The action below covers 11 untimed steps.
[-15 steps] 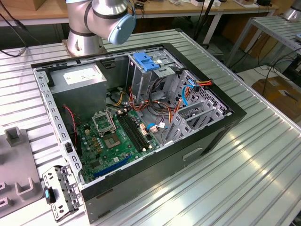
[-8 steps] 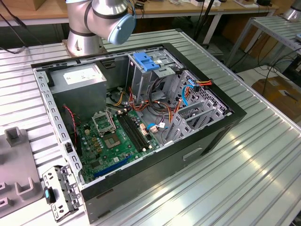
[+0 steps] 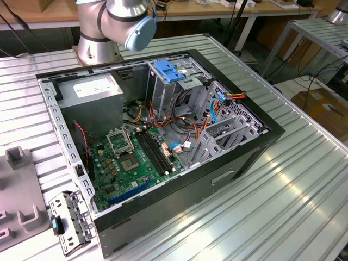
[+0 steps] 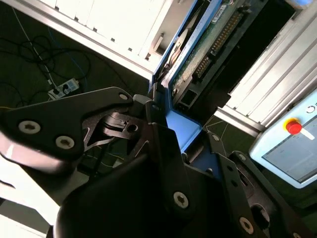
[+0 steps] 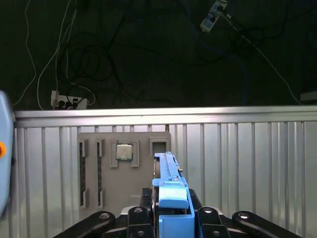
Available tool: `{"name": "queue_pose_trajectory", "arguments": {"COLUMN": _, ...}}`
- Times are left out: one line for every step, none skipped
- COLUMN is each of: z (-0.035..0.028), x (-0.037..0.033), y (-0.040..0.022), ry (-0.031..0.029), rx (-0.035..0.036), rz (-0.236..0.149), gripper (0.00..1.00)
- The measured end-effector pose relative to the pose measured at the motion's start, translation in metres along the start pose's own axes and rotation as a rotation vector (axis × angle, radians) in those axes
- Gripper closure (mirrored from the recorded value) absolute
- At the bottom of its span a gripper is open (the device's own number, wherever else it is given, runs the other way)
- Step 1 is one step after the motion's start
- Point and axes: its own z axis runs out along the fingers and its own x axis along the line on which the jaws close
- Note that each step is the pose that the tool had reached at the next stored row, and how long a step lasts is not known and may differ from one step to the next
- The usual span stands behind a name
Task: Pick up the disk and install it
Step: 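Pick up the disk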
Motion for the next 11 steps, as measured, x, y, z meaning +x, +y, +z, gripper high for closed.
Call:
{"name": "queue_pose_trajectory", "arguments": {"z": -0.0024, "x": 0.0, "y": 0.0, "ry": 0.0, "rx": -0.0007, "rz": 0.0, "gripper": 0.63}}
{"name": "queue_pose_trajectory", "arguments": {"z": -0.0046, "x": -0.0001, "y": 0.0, "ry": 0.0, "rx": -0.0011, "rz": 0.0, "gripper": 0.63}}
{"name": "queue_pose_trajectory", "arguments": {"z": -0.0066, "x": -0.0001, "y": 0.0, "ry": 0.0, "rx": -0.0016, "rz": 0.0, "gripper": 0.63}}
{"name": "queue_pose_trajectory", "arguments": {"z": -0.0095, "x": -0.0001, "y": 0.0, "ry": 0.0, "rx": -0.0023, "rz": 0.0, "gripper": 0.63}}
{"name": "queue_pose_trajectory", "arguments": {"z": -0.0116, "x": -0.0001, "y": 0.0, "ry": -0.0001, "rx": -0.0027, "rz": 0.0, "gripper": 0.63}}
{"name": "queue_pose_trajectory", "arguments": {"z": -0.0148, "x": -0.0001, "y": 0.0, "ry": -0.0001, "rx": -0.0035, "rz": 0.0, "gripper": 0.63}}
{"name": "queue_pose_trajectory", "arguments": {"z": -0.0172, "x": -0.0002, "y": 0.0, "ry": -0.0002, "rx": -0.0041, "rz": 0.0, "gripper": 0.63}}
{"name": "queue_pose_trajectory", "arguments": {"z": -0.0192, "x": -0.0002, "y": -0.0001, "ry": -0.0002, "rx": -0.0046, "rz": 0.0, "gripper": 0.63}}
{"name": "queue_pose_trajectory", "arguments": {"z": -0.0211, "x": -0.0002, "y": -0.0001, "ry": -0.0003, "rx": -0.0051, "rz": 0.0, "gripper": 0.63}}
{"name": "queue_pose_trajectory", "arguments": {"z": -0.0232, "x": -0.0003, "y": -0.0001, "ry": -0.0004, "rx": -0.0057, "rz": 0.0, "gripper": 0.63}}
{"name": "queue_pose_trajectory", "arguments": {"z": -0.0254, "x": -0.0003, "y": -0.0001, "ry": -0.0011, "rx": -0.0062, "rz": 0.0, "gripper": 0.63}}
